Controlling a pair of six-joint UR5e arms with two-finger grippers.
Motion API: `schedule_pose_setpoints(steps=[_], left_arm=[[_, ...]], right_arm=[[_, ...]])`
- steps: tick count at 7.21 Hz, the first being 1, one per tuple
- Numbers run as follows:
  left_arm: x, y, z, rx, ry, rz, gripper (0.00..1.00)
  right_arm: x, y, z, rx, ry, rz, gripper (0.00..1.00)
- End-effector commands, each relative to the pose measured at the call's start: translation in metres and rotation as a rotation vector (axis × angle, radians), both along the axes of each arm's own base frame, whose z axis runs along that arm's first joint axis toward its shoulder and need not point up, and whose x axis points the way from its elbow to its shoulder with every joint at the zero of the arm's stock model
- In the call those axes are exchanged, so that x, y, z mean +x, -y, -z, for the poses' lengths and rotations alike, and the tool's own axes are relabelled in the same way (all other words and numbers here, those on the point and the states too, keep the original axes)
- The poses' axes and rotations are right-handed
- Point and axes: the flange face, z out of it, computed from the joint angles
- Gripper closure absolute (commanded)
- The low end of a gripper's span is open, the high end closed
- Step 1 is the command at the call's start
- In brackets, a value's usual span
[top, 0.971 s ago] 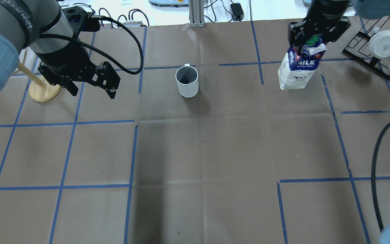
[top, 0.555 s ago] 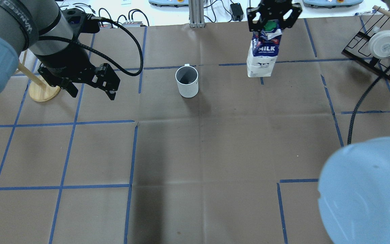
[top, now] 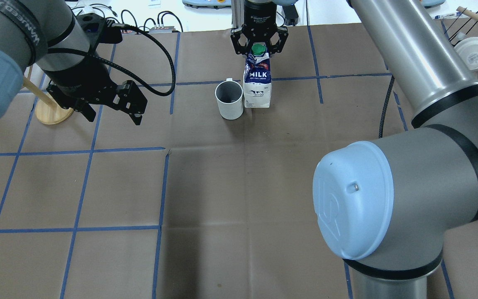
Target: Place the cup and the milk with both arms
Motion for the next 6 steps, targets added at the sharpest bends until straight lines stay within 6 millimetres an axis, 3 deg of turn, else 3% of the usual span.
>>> schedule_pose_setpoints(steps=[1,2,4,6], left_arm=[[0.0,0.0,0.0,0.0,0.0,-0.001,0.0],[0.0,0.0,0.0,0.0,0.0,-0.001,0.0],[0.0,0.0,0.0,-0.002,0.0,-0.002,0.0],[0.0,0.0,0.0,0.0,0.0,-0.002,0.0]], right_arm=[[0.004,0.003,0.022,0.028,-0.006,0.003,0.49],[0.003,0.005,0.025,0.031,-0.011,0.003,0.48],[-0.002,0.006,0.022,0.028,-0.012,0.009,0.0],[-0.016,0.009,0.004,0.003,-0.01,0.024,0.0]])
